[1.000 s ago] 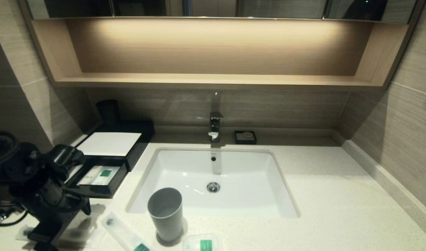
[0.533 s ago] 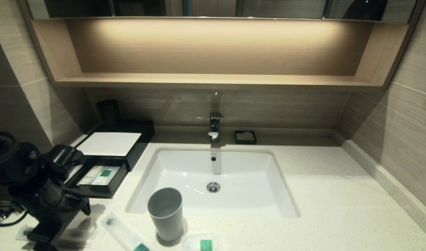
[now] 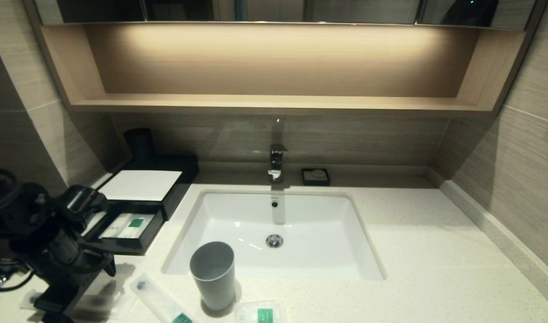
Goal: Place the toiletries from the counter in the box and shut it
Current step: Pick up the bathroom toiletry
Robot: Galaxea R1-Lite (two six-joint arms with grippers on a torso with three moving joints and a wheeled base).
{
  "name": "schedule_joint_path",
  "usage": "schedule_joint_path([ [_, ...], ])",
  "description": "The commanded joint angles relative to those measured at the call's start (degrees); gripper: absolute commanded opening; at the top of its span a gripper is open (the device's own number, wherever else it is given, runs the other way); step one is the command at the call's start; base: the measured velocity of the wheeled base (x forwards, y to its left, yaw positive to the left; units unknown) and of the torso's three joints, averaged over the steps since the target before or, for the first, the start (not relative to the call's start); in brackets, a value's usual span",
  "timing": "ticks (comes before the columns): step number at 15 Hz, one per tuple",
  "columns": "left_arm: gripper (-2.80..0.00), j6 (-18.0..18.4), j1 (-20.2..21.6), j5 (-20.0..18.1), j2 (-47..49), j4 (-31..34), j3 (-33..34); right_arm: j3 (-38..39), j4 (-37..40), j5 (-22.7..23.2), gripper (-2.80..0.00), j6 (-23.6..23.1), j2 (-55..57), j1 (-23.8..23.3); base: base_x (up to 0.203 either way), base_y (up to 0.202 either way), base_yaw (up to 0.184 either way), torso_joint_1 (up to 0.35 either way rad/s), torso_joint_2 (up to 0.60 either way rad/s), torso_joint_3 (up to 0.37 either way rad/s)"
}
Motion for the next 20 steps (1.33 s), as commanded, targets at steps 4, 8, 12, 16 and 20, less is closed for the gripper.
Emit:
schedule_joint_path([
  [4,-2.80,-0.4,0.1,0.1,-0.3,0.2,0.1,0.1,0.0,0.0,-2.80,0.0,0.0,0.0,0.000,0.000,0.000,0.000,0.00,0.000],
  [8,-2.80,-0.3,0.1,0.1,0.0,0.2,0.1,0.1,0.0,0.0,-2.80,-0.1,0.0,0.0,0.000,0.000,0.000,0.000,0.00,0.000],
  [12,-2.80,-0.1,0.1,0.1,-0.5,0.2,0.1,0.1,0.0,0.0,-2.80,-0.1,0.0,0.0,0.000,0.000,0.000,0.000,0.00,0.000],
  [16,-2.80,-0.1,0.2,0.1,-0.3,0.2,0.1,0.1,0.0,0.0,-2.80,0.0,0.0,0.0,0.000,0.000,0.000,0.000,0.00,0.000],
  [20,-2.80,0.2,0.1,0.1,-0.7,0.5,0.1,0.1,0.0,0.0,-2.80,-0.1,0.0,0.0,0.000,0.000,0.000,0.000,0.00,0.000],
])
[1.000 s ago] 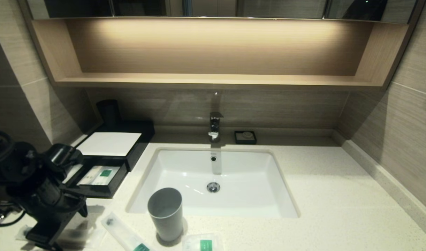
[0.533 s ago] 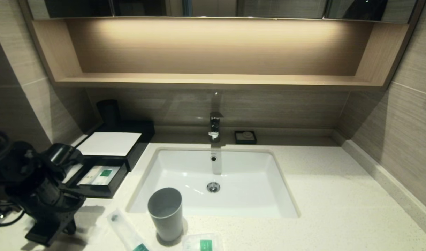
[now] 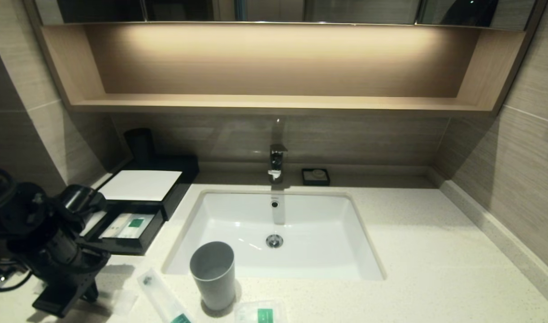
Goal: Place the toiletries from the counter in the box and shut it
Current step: Pick up the bathroom toiletry
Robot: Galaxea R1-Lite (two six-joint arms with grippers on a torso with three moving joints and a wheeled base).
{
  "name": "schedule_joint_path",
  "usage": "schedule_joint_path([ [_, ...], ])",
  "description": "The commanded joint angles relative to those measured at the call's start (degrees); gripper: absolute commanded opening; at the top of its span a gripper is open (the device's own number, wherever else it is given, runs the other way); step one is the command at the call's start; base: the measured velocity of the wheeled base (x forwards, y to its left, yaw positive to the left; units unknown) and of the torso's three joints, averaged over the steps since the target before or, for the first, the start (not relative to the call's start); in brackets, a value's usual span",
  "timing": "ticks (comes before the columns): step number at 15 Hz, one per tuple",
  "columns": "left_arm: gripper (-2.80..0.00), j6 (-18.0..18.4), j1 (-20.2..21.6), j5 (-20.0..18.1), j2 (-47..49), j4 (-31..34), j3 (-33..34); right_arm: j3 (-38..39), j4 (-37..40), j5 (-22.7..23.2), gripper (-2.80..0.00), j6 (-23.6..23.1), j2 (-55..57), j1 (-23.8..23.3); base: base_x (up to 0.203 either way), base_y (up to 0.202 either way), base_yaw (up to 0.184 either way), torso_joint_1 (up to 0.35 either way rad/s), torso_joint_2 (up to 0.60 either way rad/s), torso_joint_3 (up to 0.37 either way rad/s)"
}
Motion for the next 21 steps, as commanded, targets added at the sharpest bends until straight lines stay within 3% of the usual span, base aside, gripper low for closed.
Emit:
schedule_joint_path([
  [1,-2.80,-0.2,0.0,0.1,-0.5,0.6,0.0,0.1,0.0,0.0,-2.80,0.0,0.0,0.0,0.000,0.000,0.000,0.000,0.00,0.000],
  [7,-2.80,-0.1,0.1,0.8,-4.2,0.8,0.3,0.1,0.0,0.0,-2.80,0.1,0.0,0.0,0.000,0.000,0.000,0.000,0.00,0.000],
  [17,-2.80,-0.1,0.2,7.9,-10.1,0.2,0.1,0.1,0.0,0.0,-2.80,0.0,0.0,0.0,0.000,0.000,0.000,0.000,0.00,0.000],
  [21,-2.80,0.0,-0.2,8.9,-10.3,-0.1,-0.4,0.1,0.0,0.0,-2.80,0.0,0.0,0.0,0.000,0.000,0.000,0.000,0.00,0.000],
])
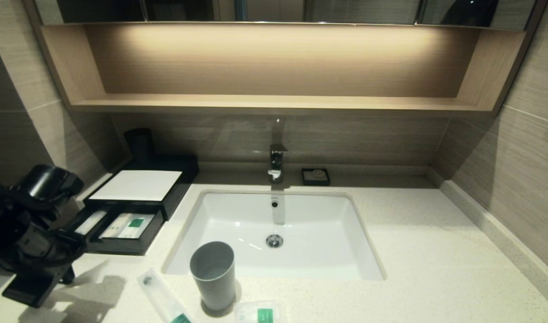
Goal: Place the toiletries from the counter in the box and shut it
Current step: Pick up the bathroom toiletry
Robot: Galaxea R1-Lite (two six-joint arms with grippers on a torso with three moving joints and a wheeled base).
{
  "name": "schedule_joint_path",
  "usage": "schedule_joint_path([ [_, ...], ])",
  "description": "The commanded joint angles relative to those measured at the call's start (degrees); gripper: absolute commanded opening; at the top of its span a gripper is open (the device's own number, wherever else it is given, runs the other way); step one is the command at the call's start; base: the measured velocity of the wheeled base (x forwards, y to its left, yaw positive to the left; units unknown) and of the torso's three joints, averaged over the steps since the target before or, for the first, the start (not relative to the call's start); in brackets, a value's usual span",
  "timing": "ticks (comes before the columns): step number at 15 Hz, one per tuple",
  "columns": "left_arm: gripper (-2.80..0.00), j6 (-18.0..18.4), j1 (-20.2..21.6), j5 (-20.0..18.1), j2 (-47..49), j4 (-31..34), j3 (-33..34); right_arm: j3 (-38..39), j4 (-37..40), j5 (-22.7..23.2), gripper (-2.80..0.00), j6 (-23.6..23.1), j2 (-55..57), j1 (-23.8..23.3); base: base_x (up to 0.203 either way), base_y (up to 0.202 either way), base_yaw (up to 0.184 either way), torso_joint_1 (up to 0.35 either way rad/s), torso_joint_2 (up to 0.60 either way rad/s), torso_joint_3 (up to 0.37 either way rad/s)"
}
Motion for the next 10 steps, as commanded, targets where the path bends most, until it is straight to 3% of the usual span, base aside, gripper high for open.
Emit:
schedule_joint_path([
  [1,-2.80,-0.5,-0.3,1.6,-0.4,0.1,-0.3,0.1,0.0,0.0,-2.80,0.0,0.0,0.0,0.000,0.000,0.000,0.000,0.00,0.000],
  [4,-2.80,-0.5,-2.2,4.4,-1.0,-1.1,-0.4,0.1,0.0,0.0,-2.80,0.0,0.0,0.0,0.000,0.000,0.000,0.000,0.00,0.000],
  [10,-2.80,-0.7,-2.4,4.5,-0.9,-0.7,0.7,0.1,0.0,0.0,-2.80,0.0,0.0,0.0,0.000,0.000,0.000,0.000,0.00,0.000],
])
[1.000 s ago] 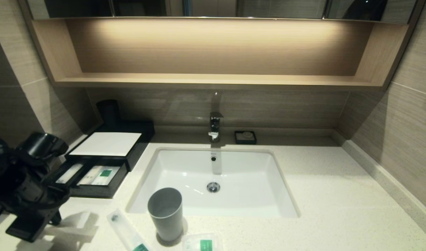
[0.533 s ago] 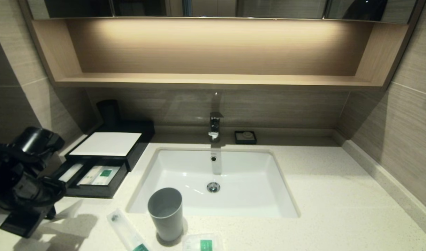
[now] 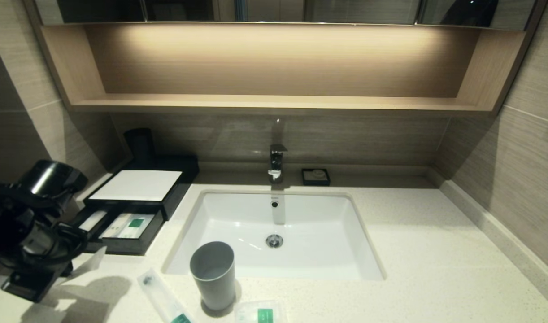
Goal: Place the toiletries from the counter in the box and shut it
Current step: Pick up the bathroom toiletry
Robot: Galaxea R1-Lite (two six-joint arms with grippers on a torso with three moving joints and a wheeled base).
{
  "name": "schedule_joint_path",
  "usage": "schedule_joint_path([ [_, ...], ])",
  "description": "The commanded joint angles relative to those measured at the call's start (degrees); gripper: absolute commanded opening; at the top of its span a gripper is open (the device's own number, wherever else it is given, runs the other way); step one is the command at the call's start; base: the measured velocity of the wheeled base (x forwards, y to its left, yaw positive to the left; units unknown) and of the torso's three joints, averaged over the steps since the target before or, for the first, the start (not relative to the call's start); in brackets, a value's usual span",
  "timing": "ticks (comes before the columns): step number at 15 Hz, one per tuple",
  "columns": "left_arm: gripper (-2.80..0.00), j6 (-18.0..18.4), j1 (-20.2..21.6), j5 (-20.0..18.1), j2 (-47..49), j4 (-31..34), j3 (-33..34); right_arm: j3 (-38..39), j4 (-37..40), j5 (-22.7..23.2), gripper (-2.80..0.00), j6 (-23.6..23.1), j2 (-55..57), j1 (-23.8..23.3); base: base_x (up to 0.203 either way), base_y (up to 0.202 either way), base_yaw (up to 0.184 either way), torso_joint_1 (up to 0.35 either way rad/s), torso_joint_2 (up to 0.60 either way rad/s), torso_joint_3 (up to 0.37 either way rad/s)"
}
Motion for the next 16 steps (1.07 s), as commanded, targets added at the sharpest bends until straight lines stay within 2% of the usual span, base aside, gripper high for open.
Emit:
schedule_joint_path([
  [1,-2.80,-0.6,0.0,-0.1,0.6,0.2,1.5,0.1,0.0,0.0,-2.80,0.0,0.0,0.0,0.000,0.000,0.000,0.000,0.00,0.000],
  [6,-2.80,-0.8,0.0,-1.0,2.8,-0.2,2.9,0.1,0.0,0.0,-2.80,0.0,0.0,0.0,0.000,0.000,0.000,0.000,0.00,0.000],
  [11,-2.80,-0.7,0.2,-4.6,3.5,-0.2,4.8,0.1,0.0,0.0,-2.80,0.0,0.0,0.0,0.000,0.000,0.000,0.000,0.00,0.000],
  [16,-2.80,-0.6,0.8,-5.1,3.8,-1.5,4.6,0.1,0.0,0.0,-2.80,0.0,0.0,0.0,0.000,0.000,0.000,0.000,0.00,0.000],
])
